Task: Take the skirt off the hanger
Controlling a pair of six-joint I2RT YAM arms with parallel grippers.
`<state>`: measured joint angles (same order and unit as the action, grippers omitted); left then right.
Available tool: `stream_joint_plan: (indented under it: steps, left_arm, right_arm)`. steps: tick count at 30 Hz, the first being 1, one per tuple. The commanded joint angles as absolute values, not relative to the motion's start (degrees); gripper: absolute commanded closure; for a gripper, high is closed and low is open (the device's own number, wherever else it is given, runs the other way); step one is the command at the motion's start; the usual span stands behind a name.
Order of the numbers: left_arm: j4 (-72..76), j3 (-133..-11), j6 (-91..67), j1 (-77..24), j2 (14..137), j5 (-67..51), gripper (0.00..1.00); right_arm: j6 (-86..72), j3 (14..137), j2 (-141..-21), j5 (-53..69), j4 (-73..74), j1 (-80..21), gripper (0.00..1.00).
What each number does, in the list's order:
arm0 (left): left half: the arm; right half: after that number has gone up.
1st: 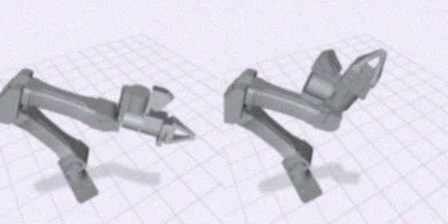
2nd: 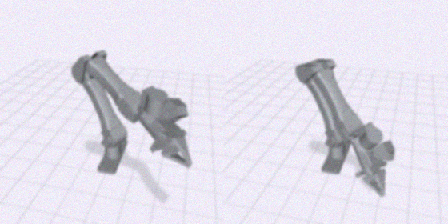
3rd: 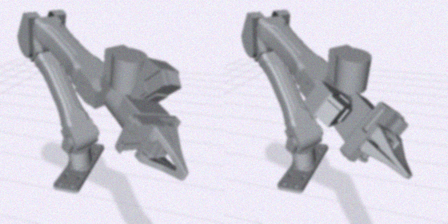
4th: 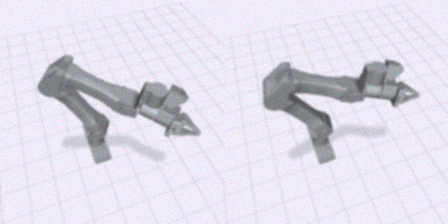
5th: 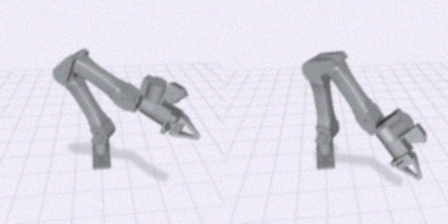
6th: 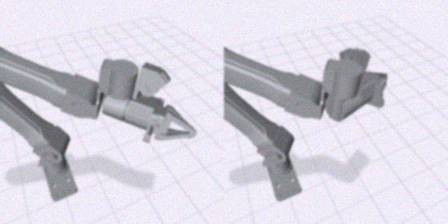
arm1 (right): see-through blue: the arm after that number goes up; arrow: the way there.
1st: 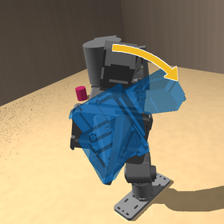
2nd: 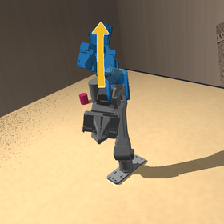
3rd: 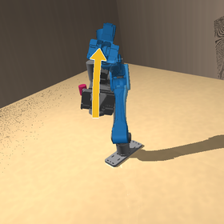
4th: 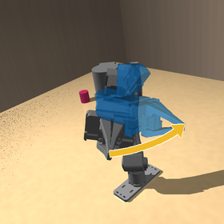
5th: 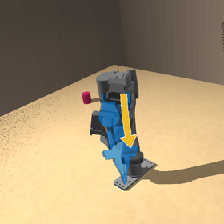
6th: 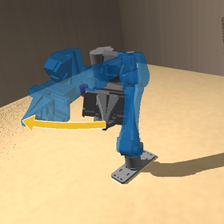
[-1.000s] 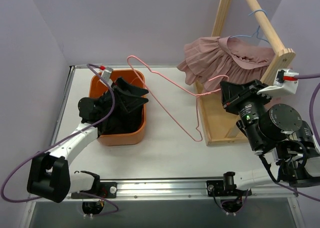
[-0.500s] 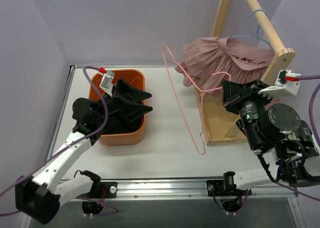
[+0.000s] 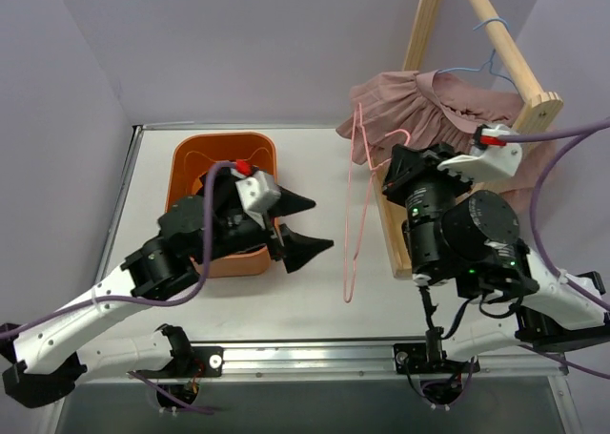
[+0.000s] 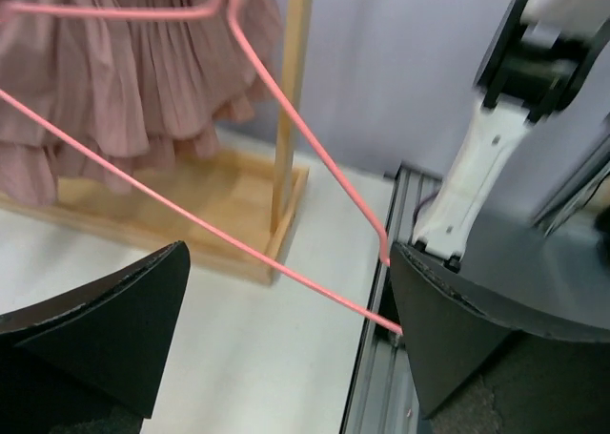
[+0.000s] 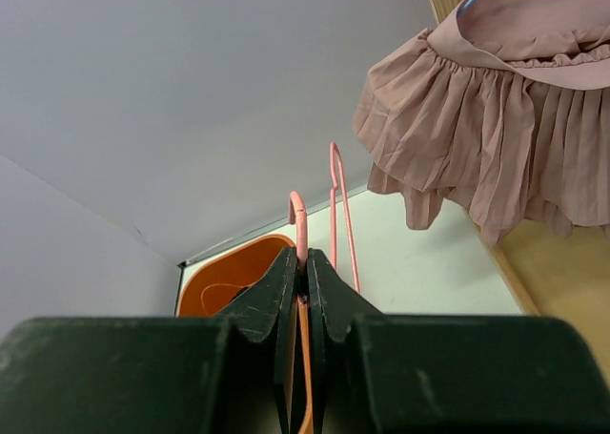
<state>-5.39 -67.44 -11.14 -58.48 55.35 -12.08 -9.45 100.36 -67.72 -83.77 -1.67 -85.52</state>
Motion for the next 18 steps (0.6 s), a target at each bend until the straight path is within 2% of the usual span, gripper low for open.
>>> stream_joint_plan:
  steps: [1,10,18]
  left_arm:
    - [-16.2,-73.6,-2.0,-64.7,59.0,-4.7,0.03]
    - [-19.3,-79.5,-3.8,-70.4,61.2,7.2,0.03]
    - [-22.7,-85.3,-4.7,-77.8,66.6,18.7,0.03]
  right_arm:
    - [-5.5,100.5,-67.8,-87.3,-8.7,-85.7,1.0]
    - [-4.1,100.4,-69.1,-90.2,-9.8,-85.7,1.0]
    - [12.1,98.1,-70.9,-94.0,-29.7,-85.8,1.0]
